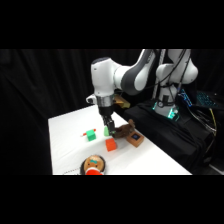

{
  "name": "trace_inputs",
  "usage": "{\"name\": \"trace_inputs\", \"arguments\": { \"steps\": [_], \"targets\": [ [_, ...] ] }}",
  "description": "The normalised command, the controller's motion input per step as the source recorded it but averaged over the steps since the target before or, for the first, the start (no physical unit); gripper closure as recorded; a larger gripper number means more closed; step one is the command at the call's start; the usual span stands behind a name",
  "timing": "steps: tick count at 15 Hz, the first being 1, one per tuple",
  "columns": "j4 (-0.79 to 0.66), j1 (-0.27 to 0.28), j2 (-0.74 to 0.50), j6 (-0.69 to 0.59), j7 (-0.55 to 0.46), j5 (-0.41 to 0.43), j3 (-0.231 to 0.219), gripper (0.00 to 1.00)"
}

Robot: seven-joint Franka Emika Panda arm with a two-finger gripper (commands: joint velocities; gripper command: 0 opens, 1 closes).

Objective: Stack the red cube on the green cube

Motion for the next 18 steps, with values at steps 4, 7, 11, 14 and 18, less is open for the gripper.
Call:
{"name": "trace_inputs", "arguments": {
  "steps": [4, 7, 11, 14, 18],
  "targets": [
    [-0.11, 0.051, 0.06, 0.32, 0.11, 0.133, 0.023, 0.0],
    [-0.11, 0.074, 0.05, 0.36, 0.14, 0.056, -0.01, 0.0],
    [-0.08, 0.087, 0.06, 0.3, 0.14, 0.022, -0.044, 0.0],
    [-0.05, 0.11, 0.06, 0.24, 0.14, -0.022, -0.086, 0.0],
    [-0.01, 0.125, 0.08, 0.22, 0.16, -0.068, -0.129, 0.0]
  ]
}}
